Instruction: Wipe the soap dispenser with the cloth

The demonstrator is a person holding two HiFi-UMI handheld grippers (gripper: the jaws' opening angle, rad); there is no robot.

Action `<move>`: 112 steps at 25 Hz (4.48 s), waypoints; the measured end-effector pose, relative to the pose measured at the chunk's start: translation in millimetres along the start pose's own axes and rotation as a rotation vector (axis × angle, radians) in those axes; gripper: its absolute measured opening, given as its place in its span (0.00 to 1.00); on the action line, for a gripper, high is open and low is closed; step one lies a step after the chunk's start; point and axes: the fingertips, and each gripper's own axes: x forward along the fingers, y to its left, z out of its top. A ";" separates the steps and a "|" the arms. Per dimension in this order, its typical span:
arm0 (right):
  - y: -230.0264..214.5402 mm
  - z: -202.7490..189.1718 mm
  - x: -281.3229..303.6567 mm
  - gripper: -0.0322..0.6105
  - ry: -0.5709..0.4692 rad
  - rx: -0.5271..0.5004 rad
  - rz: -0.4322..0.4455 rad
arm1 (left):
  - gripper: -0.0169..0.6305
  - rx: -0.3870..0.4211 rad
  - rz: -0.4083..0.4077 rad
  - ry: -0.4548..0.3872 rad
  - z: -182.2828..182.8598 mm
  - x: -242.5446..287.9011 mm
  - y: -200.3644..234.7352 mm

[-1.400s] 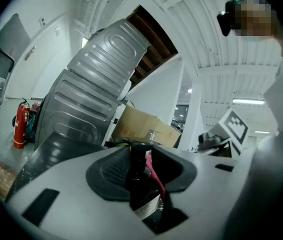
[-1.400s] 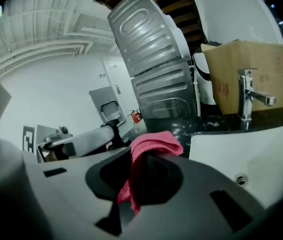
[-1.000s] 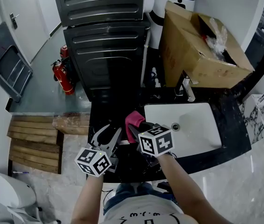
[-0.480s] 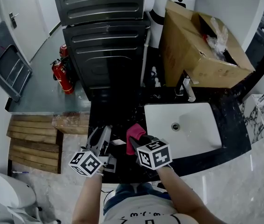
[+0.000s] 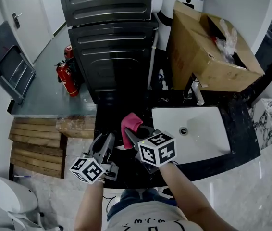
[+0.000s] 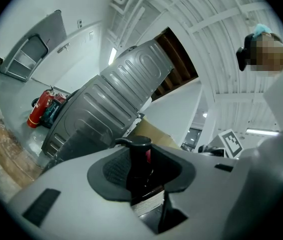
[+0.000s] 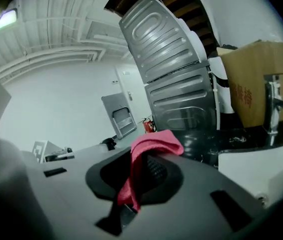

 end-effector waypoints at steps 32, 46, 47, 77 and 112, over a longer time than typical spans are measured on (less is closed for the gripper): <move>-95.2 -45.7 -88.9 0.13 -0.007 0.205 -0.319 | 0.25 0.583 -0.346 0.315 -38.2 48.7 -54.9; -89.4 -32.7 -79.3 0.13 -0.039 0.216 -0.285 | 0.31 0.649 0.009 0.313 -43.0 41.6 -51.8; -90.5 -32.4 -80.4 0.13 -0.042 0.219 -0.288 | 0.29 0.656 0.072 0.310 -45.2 44.6 -50.4; 14.2 -26.9 -11.2 0.13 0.053 -0.017 0.083 | 0.18 0.266 -0.003 0.081 -8.1 -9.7 -0.7; -71.0 -59.4 6.1 0.13 0.240 0.019 -0.177 | 0.18 0.341 -0.072 0.159 -9.7 1.9 -6.6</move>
